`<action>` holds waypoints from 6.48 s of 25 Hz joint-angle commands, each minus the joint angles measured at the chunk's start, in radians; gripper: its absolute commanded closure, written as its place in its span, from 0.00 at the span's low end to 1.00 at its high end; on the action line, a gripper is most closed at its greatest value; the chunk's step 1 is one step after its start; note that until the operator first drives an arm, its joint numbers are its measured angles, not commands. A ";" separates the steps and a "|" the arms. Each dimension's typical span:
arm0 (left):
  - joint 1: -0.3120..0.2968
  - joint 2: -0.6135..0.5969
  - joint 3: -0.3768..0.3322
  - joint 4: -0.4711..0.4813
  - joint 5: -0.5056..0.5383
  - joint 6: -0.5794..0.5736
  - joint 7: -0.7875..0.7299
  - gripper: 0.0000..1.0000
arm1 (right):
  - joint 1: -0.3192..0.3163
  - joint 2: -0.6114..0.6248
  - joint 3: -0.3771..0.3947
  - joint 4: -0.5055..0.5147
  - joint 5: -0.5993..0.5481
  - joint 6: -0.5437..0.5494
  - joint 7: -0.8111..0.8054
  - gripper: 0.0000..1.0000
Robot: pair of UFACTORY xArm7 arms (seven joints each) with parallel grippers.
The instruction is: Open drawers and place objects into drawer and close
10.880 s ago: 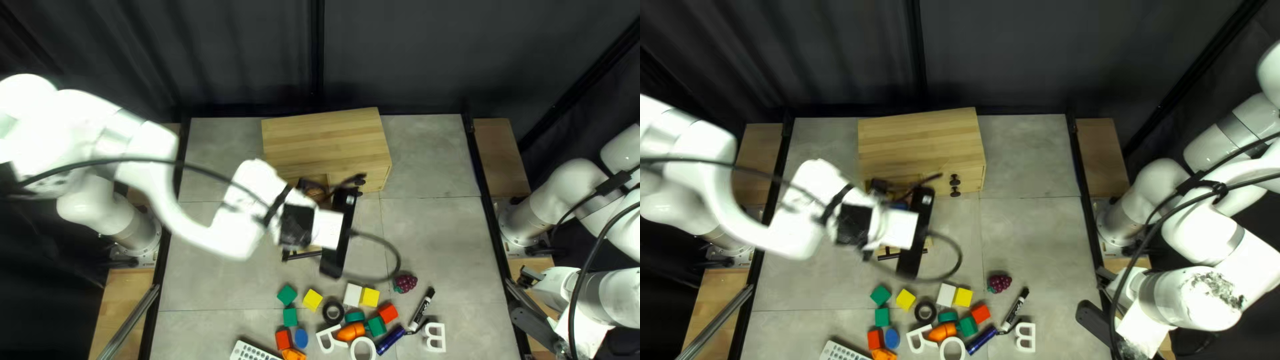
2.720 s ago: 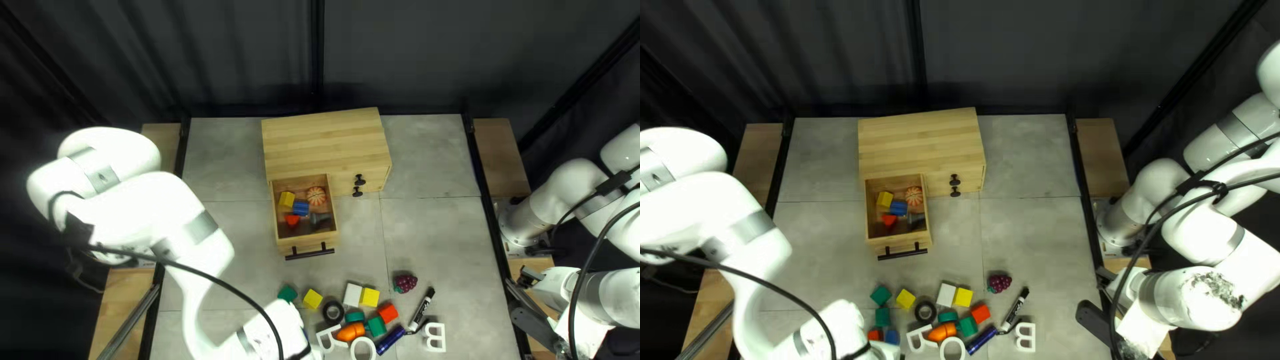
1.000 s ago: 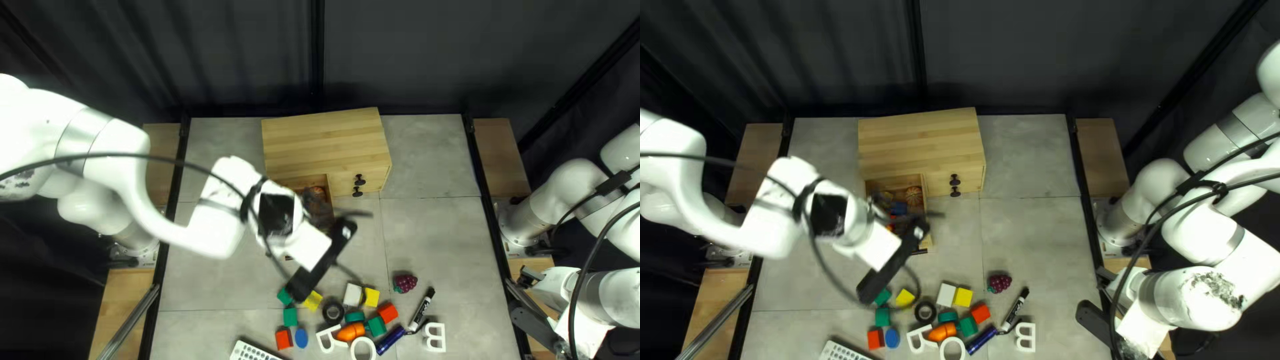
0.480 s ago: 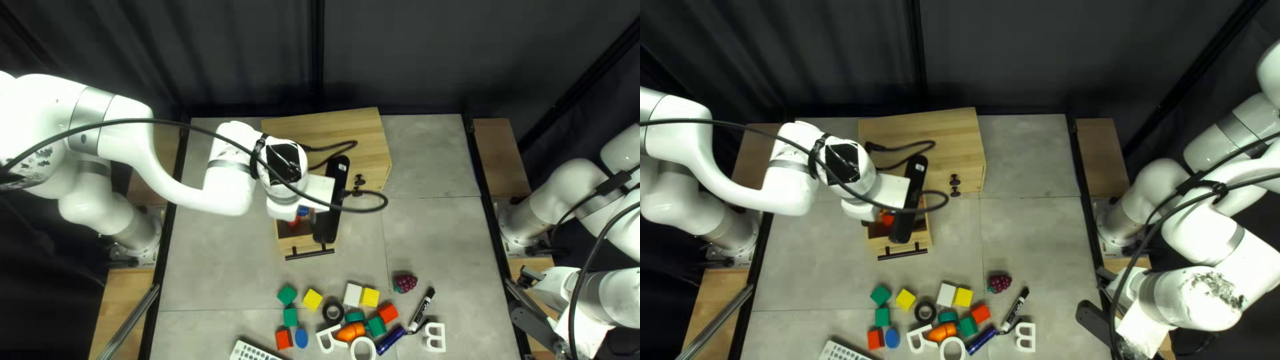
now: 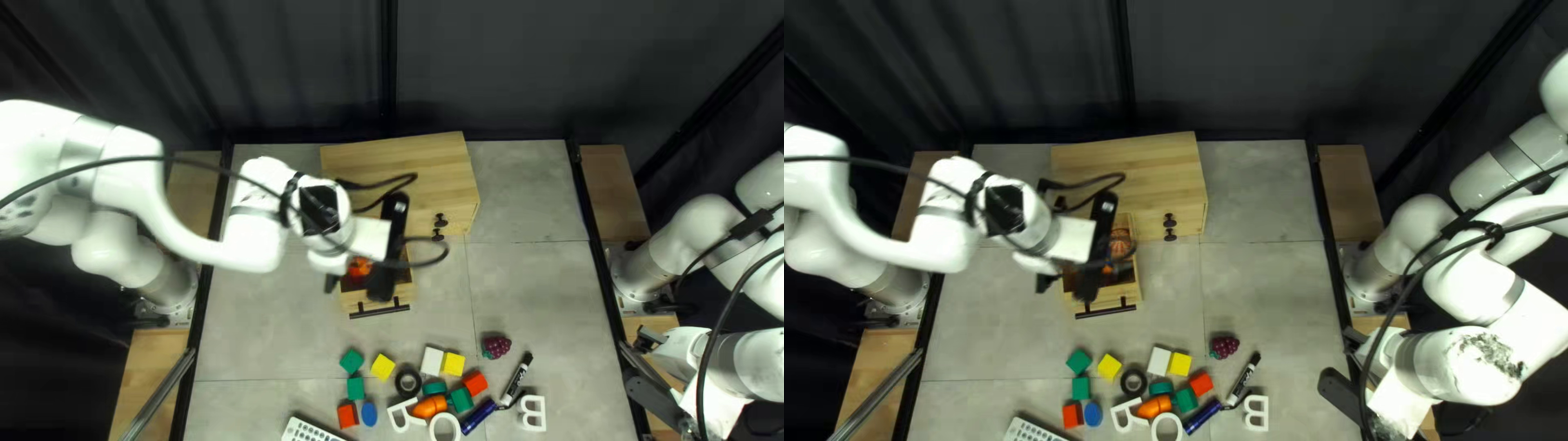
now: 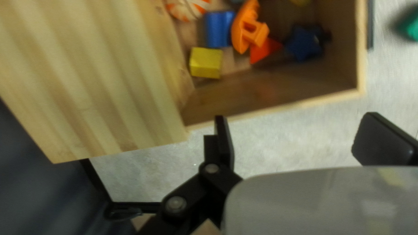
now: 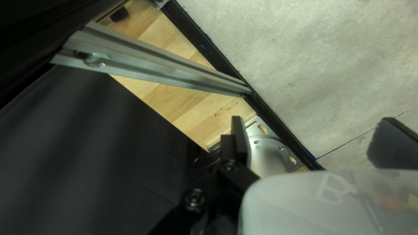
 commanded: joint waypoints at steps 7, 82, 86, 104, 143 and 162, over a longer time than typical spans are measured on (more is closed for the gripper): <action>-0.183 0.034 -0.077 -0.037 -0.194 -0.006 0.221 0.00 | 0.000 0.000 0.000 0.000 0.000 0.000 0.000 0.00; -0.393 0.172 -0.292 -0.018 -0.287 -0.197 0.242 0.00 | -0.207 0.692 -0.053 0.142 -0.310 -0.333 0.254 0.00; -0.393 0.172 -0.292 -0.018 -0.287 -0.197 0.242 0.00 | -0.220 0.676 -0.066 0.140 -0.323 -0.332 0.265 0.00; -0.393 0.172 -0.292 -0.018 -0.287 -0.197 0.242 0.00 | -0.270 0.660 -0.121 -0.019 -0.460 -0.643 0.332 0.00; -0.393 0.172 -0.292 -0.018 -0.287 -0.197 0.242 0.00 | -0.288 0.562 -0.161 0.067 -0.493 -0.461 0.208 0.96; -0.393 0.172 -0.292 -0.018 -0.287 -0.197 0.242 0.00 | -0.386 0.757 -0.277 0.702 -0.657 -0.222 -0.159 0.97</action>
